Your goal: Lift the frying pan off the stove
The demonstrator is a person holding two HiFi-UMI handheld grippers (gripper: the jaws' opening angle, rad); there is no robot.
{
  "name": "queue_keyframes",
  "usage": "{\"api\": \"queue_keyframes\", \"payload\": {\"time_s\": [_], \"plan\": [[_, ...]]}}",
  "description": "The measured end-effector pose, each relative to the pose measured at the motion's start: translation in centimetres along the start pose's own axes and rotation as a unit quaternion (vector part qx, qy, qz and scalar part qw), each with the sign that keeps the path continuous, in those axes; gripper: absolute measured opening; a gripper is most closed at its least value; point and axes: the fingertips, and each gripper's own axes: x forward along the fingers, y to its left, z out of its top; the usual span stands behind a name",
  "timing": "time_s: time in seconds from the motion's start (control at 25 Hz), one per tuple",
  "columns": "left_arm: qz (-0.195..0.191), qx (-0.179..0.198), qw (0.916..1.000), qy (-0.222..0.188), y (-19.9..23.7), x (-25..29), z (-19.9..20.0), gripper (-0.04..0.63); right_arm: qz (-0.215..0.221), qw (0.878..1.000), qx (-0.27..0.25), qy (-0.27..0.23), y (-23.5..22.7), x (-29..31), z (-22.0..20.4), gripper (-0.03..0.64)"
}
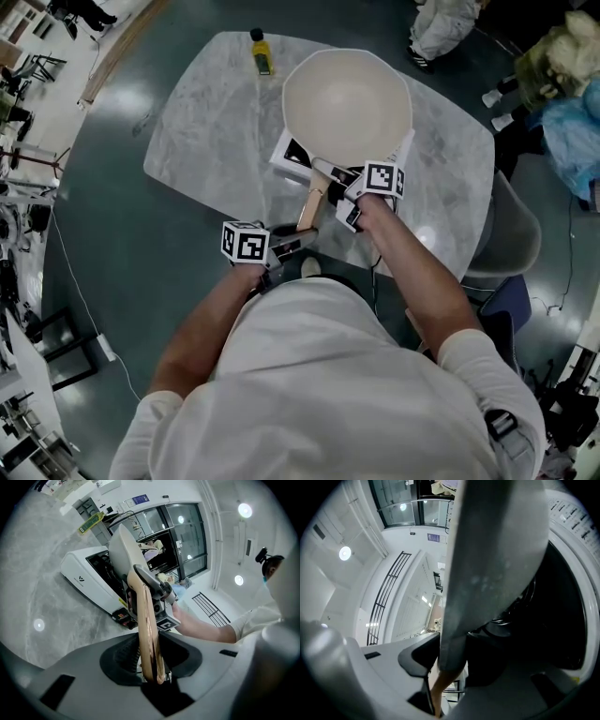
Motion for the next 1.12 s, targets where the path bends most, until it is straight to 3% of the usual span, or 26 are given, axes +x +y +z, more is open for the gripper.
{"api": "queue_keyframes", "payload": {"time_s": [0.52,1.12], "plan": [[-0.023,0.029,0.9991,-0.019,-4.5,-2.1,0.8,0.13,0.018,0.999,-0.031,-0.011,5.5,-0.6,-0.2,0.166],[-0.015,0.055,0.9958,-0.071,-7.5,-21.2,-2.9,0.132,0.049,0.997,-0.055,0.016,16.5,10.3,-13.3,0.169]]}}
